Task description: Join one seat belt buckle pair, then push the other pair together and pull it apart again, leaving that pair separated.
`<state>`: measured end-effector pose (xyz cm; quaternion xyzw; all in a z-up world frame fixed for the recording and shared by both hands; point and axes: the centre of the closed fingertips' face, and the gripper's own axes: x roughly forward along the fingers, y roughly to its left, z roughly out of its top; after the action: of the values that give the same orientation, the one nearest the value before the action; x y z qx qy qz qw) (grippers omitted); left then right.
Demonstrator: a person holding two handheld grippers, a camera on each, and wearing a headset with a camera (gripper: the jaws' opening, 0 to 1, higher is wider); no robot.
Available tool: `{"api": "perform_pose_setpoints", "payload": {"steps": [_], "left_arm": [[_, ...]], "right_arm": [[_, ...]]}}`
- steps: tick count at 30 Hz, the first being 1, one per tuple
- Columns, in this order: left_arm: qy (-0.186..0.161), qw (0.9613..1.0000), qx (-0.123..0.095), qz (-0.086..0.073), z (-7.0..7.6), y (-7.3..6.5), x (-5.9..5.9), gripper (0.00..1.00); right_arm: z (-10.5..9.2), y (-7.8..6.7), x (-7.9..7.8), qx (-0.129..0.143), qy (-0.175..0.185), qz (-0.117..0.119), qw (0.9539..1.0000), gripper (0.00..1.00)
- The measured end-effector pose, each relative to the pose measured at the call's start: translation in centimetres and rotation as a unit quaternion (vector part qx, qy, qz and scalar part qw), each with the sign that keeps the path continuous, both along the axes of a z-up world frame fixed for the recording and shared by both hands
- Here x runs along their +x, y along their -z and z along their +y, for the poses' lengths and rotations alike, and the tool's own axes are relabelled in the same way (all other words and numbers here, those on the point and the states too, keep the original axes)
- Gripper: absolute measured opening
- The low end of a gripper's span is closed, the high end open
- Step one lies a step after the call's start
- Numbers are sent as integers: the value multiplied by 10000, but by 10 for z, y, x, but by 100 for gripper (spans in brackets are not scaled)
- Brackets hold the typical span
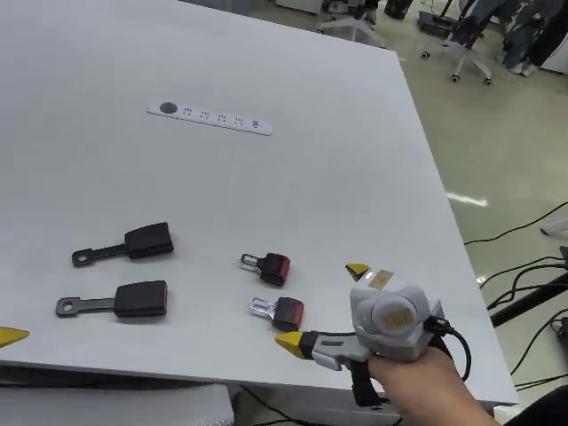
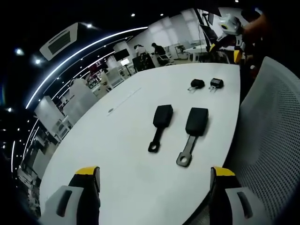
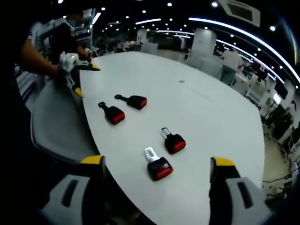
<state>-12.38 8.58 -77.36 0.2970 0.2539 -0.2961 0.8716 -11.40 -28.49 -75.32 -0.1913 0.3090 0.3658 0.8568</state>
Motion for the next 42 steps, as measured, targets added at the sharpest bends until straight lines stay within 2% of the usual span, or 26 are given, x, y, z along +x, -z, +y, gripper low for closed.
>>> {"api": "perform_pose_setpoints", "payload": {"steps": [2,3,4,8,11,13,15,16,17,23,24,25,26,27,29,31,33,34,37,38,42], "left_arm": [[45,10000,27,-79,0,-3,1,100],[58,9999,-9,-135,0,-7,1,100],[71,9998,-75,-160,-1,-8,1,100],[223,9996,-45,-148,-4,-7,-2,99],[315,9992,-62,-243,-6,-12,-2,98],[344,9992,-33,-203,-5,-10,-2,97],[396,9991,-35,-146,-6,-7,-4,97],[420,9991,32,-110,-5,-5,-4,97],[416,9991,33,-73,-5,-4,-5,97],[390,9992,39,-78,-3,-4,-4,96],[414,9991,76,-99,-3,-6,-4,94],[489,9985,77,-235,-4,-13,-4,88],[559,9980,54,-290,-6,-16,-4,84],[542,9983,11,-208,-6,-15,-4,85],[508,9986,-89,87,-8,-5,-6,93],[541,9984,19,140,-7,0,-6,98],[547,9981,100,279,-6,6,-8,100],[544,9977,168,376,-5,10,-10,100],[516,9971,360,428,-1,18,-10,100],[474,9971,390,460,1,20,-9,100],[228,9981,424,391,8,14,-2,100]], "right_arm": [[3,1,-2,154,203,79,9996,95],[3,2,-3,33,208,29,9998,95],[3,1,-4,-234,99,-126,9996,96],[18,-5,-5,-121,251,-201,9994,98],[25,-9,0,-112,346,-355,9987,98],[28,-6,0,-107,442,-278,9986,98],[30,-9,0,-71,468,-289,9985,98],[31,-11,0,-53,444,-341,9984,97],[31,-13,1,-54,399,-412,9983,97],[14,-5,4,-130,397,-264,9988,96],[12,-4,5,-162,319,-286,9990,95],[10,-4,7,-153,317,-274,9990,95],[8,-3,9,-141,323,-273,9990,95],[5,-2,12,-94,327,-270,9991,95],[2,0,15,-37,320,-257,9991,95],[-2,1,19,-68,243,-351,9991,92],[-6,0,24,-308,-6,-569,9979,89],[-6,1,24,-241,5,-537,9983,89],[-7,5,25,-69,-105,-409,9991,89],[-8,6,27,-48,-122,-438,9990,90],[-14,19,31,134,-170,-364,9991,90]]}}
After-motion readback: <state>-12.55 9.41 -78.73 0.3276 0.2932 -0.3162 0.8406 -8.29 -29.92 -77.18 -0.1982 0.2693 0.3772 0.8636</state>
